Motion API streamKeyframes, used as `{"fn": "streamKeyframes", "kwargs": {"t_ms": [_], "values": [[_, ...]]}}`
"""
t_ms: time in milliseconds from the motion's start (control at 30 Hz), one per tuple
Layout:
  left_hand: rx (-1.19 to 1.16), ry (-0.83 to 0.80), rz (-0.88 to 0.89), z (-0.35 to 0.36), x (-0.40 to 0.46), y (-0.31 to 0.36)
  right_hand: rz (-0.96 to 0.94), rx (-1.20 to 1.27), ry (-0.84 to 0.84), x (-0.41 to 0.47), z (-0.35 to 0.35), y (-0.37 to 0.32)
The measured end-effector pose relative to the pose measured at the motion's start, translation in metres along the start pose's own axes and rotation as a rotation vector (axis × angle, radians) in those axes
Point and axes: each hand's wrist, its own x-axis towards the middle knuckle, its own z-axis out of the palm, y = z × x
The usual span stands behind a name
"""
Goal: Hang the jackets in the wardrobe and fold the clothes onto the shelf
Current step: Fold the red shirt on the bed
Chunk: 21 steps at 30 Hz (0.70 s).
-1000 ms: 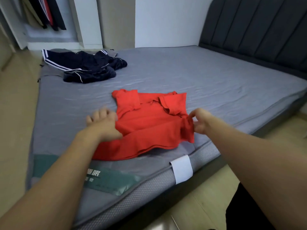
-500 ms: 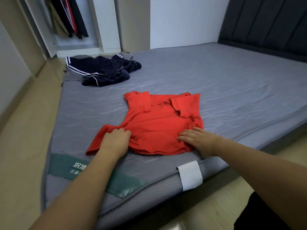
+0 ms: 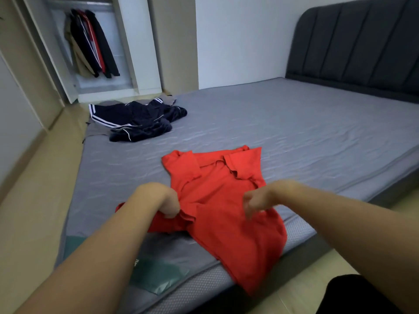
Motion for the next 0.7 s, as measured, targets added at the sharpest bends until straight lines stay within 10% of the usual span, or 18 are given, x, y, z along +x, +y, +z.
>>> {"fn": "streamKeyframes", "kwargs": {"t_ms": [100,333,700], "values": [[-0.041,0.175,-0.112,0.019,0.009,0.003,-0.042,-0.193,-0.033,0.005,0.036,-0.014],[-0.638,0.717,-0.111,0.004,0.024,-0.015,-0.153,-0.177,0.578,0.015,0.071,-0.069],[-0.119,0.878,-0.199,-0.049,0.049,-0.022,0.048,-0.148,0.029,0.004,-0.011,-0.038]]}}
